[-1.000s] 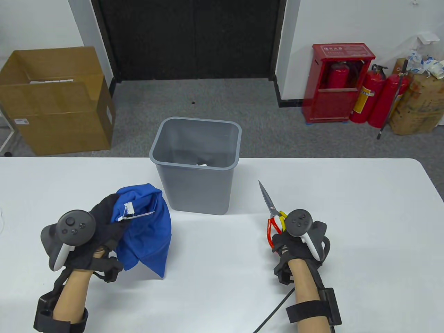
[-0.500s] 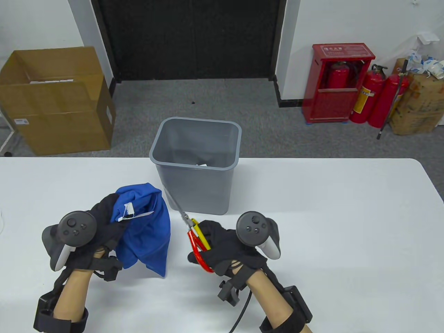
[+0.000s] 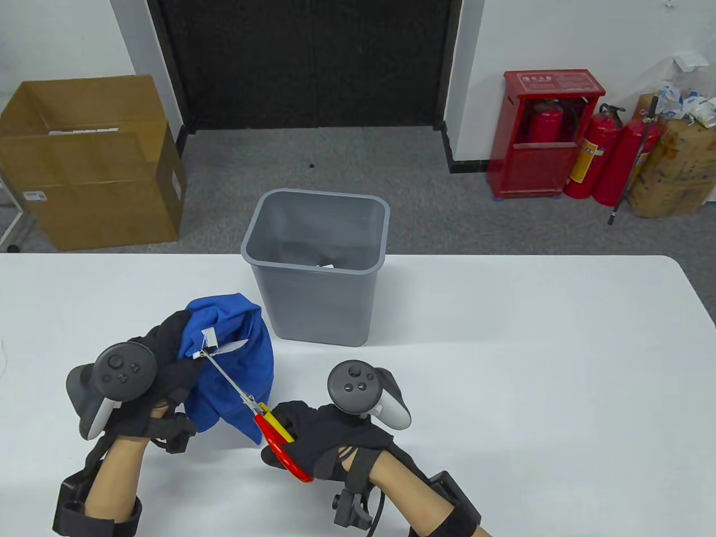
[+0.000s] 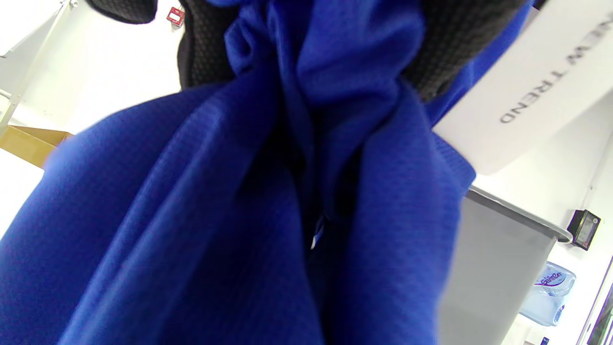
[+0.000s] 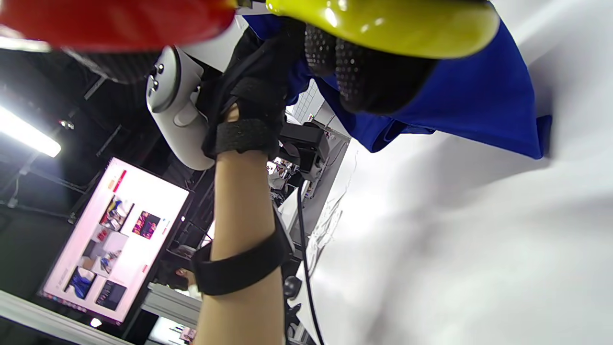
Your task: Cut off the clothing tag with scissors
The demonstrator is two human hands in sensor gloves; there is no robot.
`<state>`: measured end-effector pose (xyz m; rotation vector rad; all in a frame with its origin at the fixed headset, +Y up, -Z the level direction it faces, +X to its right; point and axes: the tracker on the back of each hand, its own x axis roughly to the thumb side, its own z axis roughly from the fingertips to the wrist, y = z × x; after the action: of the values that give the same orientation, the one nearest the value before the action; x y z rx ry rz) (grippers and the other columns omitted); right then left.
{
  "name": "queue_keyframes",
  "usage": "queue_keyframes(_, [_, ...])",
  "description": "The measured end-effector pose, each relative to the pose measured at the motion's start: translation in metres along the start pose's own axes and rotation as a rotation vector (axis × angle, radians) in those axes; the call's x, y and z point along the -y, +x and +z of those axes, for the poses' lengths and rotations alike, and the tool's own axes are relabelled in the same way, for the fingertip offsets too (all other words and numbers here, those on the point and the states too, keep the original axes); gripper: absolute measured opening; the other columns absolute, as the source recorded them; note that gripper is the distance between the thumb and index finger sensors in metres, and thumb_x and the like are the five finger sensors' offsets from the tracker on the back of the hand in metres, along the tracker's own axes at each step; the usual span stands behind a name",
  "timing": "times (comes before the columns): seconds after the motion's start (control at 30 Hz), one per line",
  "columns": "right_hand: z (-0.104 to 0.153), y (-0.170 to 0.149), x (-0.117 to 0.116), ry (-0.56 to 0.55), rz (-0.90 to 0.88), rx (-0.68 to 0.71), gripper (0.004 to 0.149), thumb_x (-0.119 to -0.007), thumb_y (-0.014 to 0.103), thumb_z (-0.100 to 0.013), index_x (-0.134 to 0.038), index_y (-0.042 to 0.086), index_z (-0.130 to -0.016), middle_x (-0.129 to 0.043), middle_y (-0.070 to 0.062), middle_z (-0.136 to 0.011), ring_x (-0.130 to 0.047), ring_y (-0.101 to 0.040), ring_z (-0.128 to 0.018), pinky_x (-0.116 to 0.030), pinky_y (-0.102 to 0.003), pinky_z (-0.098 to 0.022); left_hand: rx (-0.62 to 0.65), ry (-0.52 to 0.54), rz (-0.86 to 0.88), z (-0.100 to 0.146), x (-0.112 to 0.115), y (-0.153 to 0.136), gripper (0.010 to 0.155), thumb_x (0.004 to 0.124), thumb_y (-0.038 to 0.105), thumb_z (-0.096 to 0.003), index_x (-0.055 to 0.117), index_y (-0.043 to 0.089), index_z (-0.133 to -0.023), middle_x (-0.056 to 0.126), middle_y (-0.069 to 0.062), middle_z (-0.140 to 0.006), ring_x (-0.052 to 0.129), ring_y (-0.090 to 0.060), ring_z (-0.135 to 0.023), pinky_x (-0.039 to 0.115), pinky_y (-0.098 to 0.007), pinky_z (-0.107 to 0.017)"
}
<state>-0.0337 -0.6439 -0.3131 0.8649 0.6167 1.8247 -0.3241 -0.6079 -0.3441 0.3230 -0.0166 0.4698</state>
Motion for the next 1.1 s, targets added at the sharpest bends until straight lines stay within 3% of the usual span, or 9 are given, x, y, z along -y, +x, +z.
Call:
queue_keyframes(0.47, [0.001,0.006,0.007,-0.061,0.056,-0.054,0.092,-0.076,0.063,-0.041,-0.044,-0.006,-0.094,-0.077,-0.019,-0.075,-0.095,-0.030,-0.042,-0.075,-0.039,-0.018,0.061,0.053,-0.107,0.007,-0.004,0.017,0.065,0.091,0.050,-0.0545,0.064,0.027,-0.110,0.085,-0.007,-0.097,0.098,-0.027,-0.075,0.055,-0.070,-0.075])
queue_keyframes(1.1, [-0.007,0.003,0.006,-0.059,0.017,0.046,0.091,-0.076,0.062,-0.041,-0.046,-0.004,-0.094,-0.078,-0.018,-0.074,-0.094,-0.031,-0.042,-0.075,-0.040,-0.019,0.088,0.014,-0.095,0.008,0.000,0.023,0.065,0.091,0.050,-0.0544,0.064,0.028,-0.110,0.084,-0.007,-0.097,0.098,-0.027,-0.074,0.055,-0.071,-0.075])
